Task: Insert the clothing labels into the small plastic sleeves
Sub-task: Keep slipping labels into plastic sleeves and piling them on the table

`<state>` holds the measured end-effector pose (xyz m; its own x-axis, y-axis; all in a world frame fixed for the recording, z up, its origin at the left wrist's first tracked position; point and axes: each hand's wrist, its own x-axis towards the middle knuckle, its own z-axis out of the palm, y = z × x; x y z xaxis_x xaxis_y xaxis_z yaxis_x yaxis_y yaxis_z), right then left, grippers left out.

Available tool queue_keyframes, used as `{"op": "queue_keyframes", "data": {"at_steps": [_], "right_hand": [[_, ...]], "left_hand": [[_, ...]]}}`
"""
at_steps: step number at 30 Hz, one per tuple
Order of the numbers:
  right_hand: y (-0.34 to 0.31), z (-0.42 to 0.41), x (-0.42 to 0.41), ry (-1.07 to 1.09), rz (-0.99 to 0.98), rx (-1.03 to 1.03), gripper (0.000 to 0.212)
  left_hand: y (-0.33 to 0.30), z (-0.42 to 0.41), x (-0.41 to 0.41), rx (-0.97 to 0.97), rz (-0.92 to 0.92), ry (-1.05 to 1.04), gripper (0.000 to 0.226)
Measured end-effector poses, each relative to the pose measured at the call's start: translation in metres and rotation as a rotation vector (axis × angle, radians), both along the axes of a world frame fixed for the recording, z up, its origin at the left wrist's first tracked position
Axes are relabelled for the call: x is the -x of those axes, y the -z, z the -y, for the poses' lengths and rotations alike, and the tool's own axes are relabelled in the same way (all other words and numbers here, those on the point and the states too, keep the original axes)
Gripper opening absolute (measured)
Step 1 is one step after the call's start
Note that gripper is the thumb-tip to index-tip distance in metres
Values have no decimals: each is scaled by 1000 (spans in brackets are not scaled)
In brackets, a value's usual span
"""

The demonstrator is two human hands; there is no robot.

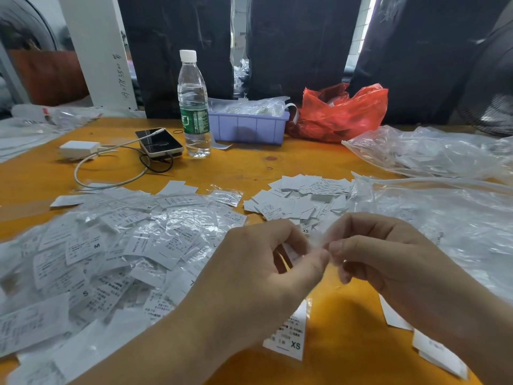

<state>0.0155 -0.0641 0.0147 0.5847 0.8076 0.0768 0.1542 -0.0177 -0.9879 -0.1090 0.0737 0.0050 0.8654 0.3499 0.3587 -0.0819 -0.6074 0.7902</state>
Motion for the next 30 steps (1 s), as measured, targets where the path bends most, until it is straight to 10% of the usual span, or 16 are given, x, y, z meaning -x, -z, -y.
{"op": "queue_keyframes", "data": {"at_steps": [30], "right_hand": [[-4, 1, 8, -104, 172, 181, 16]], "left_hand": [[-1, -11, -5, 171, 183, -120, 18]]}}
